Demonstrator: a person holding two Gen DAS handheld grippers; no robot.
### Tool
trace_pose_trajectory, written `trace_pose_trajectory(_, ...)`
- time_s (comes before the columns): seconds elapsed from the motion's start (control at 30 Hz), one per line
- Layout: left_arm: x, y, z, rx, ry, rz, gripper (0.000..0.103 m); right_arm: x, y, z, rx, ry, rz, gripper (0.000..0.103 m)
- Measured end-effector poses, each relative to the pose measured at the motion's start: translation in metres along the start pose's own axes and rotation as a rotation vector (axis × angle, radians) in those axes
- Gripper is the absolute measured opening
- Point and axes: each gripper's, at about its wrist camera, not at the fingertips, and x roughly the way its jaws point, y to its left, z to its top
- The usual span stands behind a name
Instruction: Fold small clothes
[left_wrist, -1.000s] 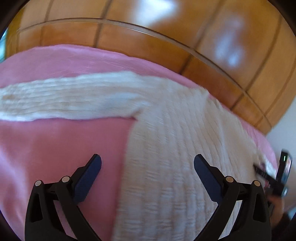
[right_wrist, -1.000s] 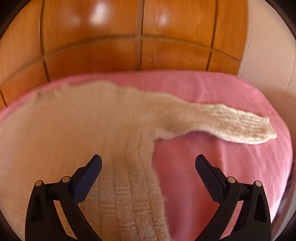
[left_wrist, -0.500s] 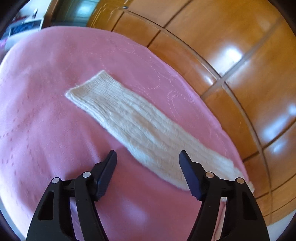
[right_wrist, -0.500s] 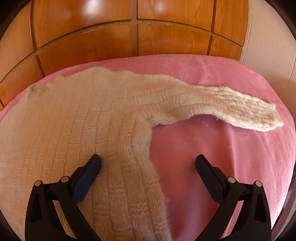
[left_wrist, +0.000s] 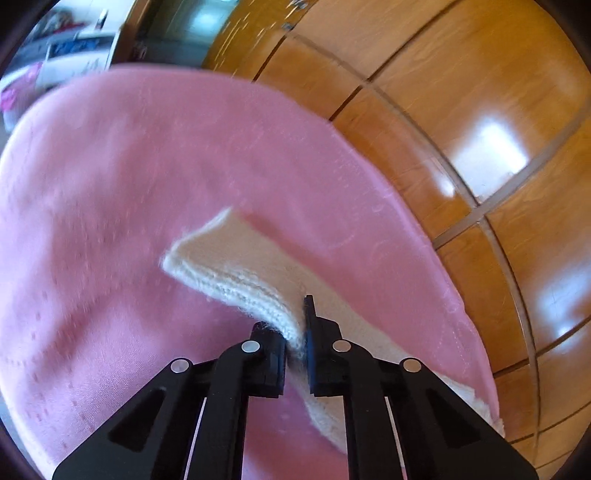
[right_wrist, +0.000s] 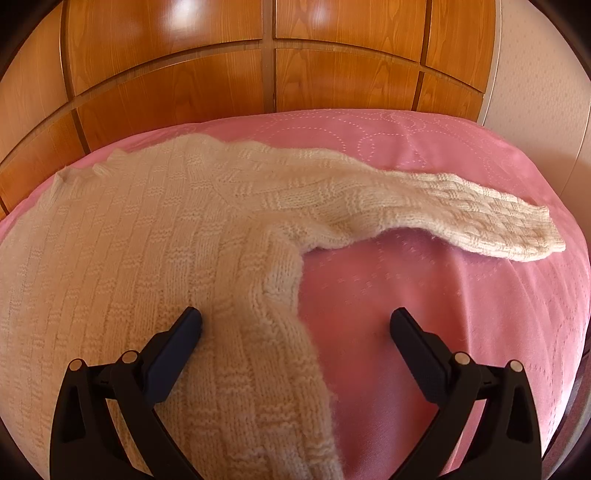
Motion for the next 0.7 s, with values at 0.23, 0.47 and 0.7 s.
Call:
trace_pose_trajectory(0.23,-0.038,-0.091,-0.013,0.244,-0.107,-0.141,0.007,-0.001,0.0,0.0,-0.004,-0.004,-0.007,0.101)
trace_pose_trajectory(0.47,-0.046,-0.187,-0.054,0.405,-0.072,-0.265,0.007,-0.001,0.0,0.0,-0.002,-0.006,-0.006,0.101)
trace_pose_trajectory(0.7,-0.043,-0.264,-0.135,0.583,0.008,-0.357,0.007,-0.001,-0.002,0.0,0.003,-0.009,-0.004,0.101)
